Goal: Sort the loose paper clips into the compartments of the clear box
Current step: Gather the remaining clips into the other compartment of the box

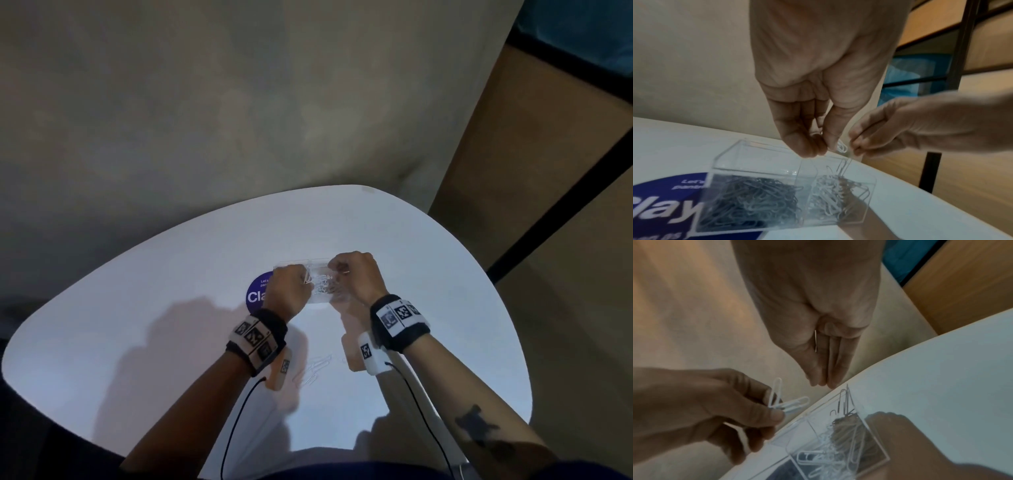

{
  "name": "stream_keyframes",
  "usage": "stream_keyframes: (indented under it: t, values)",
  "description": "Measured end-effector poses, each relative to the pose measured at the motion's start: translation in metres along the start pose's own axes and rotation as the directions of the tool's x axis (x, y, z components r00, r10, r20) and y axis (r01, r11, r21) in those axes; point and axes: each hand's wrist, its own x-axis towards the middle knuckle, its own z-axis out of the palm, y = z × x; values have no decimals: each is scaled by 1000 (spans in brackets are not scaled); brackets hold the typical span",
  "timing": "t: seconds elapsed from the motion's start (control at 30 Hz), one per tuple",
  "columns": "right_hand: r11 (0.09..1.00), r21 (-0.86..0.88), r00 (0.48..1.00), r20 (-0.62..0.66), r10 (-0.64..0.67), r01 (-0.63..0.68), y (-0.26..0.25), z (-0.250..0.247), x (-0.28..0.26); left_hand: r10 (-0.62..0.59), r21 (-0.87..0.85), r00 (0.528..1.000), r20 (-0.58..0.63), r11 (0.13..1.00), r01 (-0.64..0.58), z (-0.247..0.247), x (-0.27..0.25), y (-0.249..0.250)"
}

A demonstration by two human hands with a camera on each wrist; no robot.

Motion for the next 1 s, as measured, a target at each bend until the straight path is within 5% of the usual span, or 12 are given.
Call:
stream_keyframes:
  t: [0.2, 0.33, 0.5, 0.6, 0.7, 0.87, 1.0]
  values:
    - [990, 143, 988, -153, 22, 0, 25, -7, -35, -40, 213, 990, 138, 977, 10, 24, 23, 14]
    - [991, -129, 997, 83, -3, 14, 41, 2, -78, 27, 289, 988, 152, 955, -71, 28, 23, 19]
    - [915, -363, 936, 349, -45, 179, 64, 34, -123, 210, 221, 977, -46, 955, -195, 24, -34, -1]
    - [911, -371, 947, 316, -59, 181, 74, 49, -128, -9, 290, 980, 198, 956, -50, 30, -77, -22]
    - [918, -346, 940, 332, -75, 196, 65, 52, -126, -95, 428, 951, 295, 903, -42, 46, -111, -43]
    - [903, -359, 907, 415, -72, 235, 56, 47, -118, 25, 470, 964, 265, 870, -151, 64, -135, -57]
    - [932, -305, 915, 398, -64, 198, 56, 49, -124, -37, 288, 976, 212, 957, -26, 68, -131, -61]
